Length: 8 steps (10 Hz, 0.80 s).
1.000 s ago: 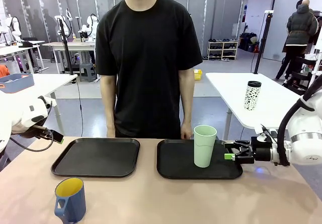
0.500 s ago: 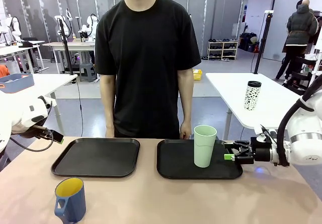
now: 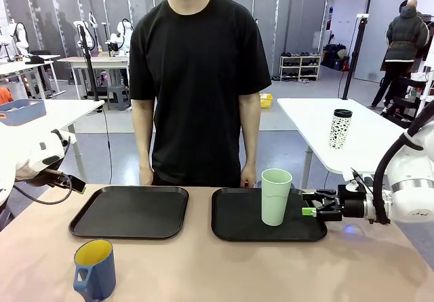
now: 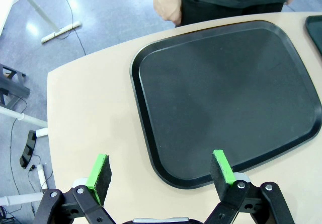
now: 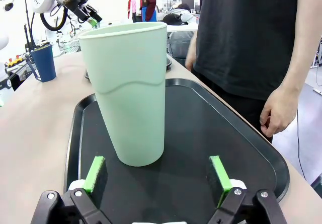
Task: Sort and store the cups by type.
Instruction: Pick up the Handle plastic cup and place it into the empty Flat Tray.
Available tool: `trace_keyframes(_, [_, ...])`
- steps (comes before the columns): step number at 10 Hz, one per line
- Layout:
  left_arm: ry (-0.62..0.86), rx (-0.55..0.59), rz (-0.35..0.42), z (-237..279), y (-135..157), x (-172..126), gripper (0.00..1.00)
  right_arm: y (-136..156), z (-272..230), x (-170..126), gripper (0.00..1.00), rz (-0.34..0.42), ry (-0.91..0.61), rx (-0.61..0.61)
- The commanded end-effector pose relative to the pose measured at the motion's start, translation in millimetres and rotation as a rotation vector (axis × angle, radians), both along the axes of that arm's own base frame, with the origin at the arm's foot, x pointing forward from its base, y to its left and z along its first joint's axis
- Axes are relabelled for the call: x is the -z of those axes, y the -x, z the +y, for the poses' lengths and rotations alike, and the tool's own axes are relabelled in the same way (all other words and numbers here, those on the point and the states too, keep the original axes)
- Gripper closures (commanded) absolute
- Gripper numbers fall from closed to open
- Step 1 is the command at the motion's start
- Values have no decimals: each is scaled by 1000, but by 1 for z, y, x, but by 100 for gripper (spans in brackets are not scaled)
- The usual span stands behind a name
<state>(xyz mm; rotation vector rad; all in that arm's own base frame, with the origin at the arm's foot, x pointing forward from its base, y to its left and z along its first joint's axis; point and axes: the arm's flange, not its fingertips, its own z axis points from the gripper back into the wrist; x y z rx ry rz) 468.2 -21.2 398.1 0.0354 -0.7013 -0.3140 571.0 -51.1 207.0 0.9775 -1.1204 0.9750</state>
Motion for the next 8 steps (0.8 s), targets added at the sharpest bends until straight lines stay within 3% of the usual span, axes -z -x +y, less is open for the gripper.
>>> trace_keyframes(1, [0, -3, -3, -1, -1, -1, 0, -2, 1, 0, 0, -3, -5, 1])
trace_keyframes(2, [0, -3, -3, -1, -1, -1, 0, 0, 0, 0, 0, 0, 0, 0])
trace_keyframes(4, [0, -3, -3, -1, -1, -1, 0, 25, -5, -53, 0, -60, 273, 113])
trace_keyframes(6, [0, -3, -3, -1, -1, -1, 0, 46, -14, -96, 0, -45, 410, 128])
trace_keyframes(8, [0, -3, -3, -1, -1, -1, 0, 69, -16, -130, 0, -52, 641, 168])
